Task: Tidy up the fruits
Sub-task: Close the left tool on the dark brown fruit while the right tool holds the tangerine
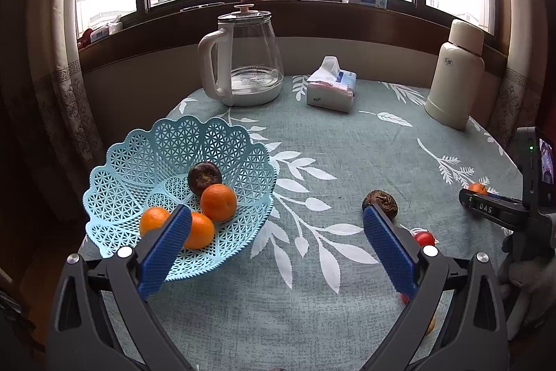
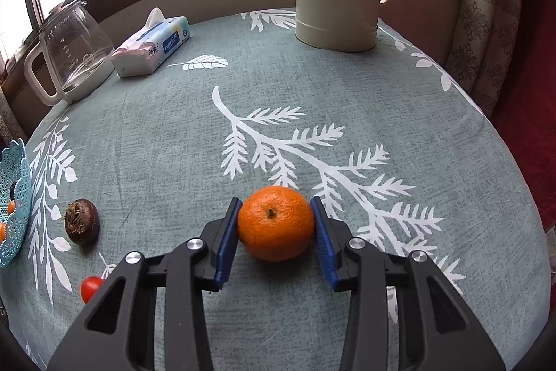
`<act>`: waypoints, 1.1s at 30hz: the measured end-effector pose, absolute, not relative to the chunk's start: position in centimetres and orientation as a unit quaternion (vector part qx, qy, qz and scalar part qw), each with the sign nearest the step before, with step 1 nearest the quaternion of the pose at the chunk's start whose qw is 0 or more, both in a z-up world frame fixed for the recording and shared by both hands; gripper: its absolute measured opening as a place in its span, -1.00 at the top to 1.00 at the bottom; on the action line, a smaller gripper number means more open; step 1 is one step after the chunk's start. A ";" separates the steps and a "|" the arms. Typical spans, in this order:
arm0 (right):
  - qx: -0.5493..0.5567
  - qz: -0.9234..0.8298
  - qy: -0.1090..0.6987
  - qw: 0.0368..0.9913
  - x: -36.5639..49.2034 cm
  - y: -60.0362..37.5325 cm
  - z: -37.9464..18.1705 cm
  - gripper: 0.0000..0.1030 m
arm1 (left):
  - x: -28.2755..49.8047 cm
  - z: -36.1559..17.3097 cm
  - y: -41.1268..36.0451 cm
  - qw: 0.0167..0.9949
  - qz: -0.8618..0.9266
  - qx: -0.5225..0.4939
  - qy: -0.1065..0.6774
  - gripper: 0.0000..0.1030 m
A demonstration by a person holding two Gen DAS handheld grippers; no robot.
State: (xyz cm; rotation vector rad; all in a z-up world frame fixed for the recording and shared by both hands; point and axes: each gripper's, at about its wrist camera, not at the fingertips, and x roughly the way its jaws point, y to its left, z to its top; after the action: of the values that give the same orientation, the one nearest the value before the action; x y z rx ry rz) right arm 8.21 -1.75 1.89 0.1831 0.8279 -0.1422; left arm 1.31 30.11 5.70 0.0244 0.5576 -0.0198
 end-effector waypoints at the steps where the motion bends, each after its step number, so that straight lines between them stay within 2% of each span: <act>1: 0.093 -0.068 0.400 0.909 8.1 -1.9 1.9 0.22 | 1.6 5.6 30.1 0.960 -0.011 0.010 0.278 -0.95; 27: 0.134 -0.051 0.384 0.912 7.5 -3.0 1.8 0.22 | 8.7 2.4 21.0 0.928 -0.126 0.031 0.349 -0.95; 29: 0.135 -0.051 0.384 0.912 7.5 -3.0 1.8 0.22 | 9.3 2.1 20.7 0.924 -0.132 0.027 0.357 -0.92; 33: 0.136 -0.051 0.384 0.912 7.5 -3.0 1.8 0.22 | 10.4 1.4 20.3 0.915 -0.146 0.020 0.375 -0.67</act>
State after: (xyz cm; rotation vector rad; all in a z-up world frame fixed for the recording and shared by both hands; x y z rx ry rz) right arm 7.49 -3.02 1.80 0.2798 0.7907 -0.1043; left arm 10.44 20.26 1.42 0.0415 0.7713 -0.3002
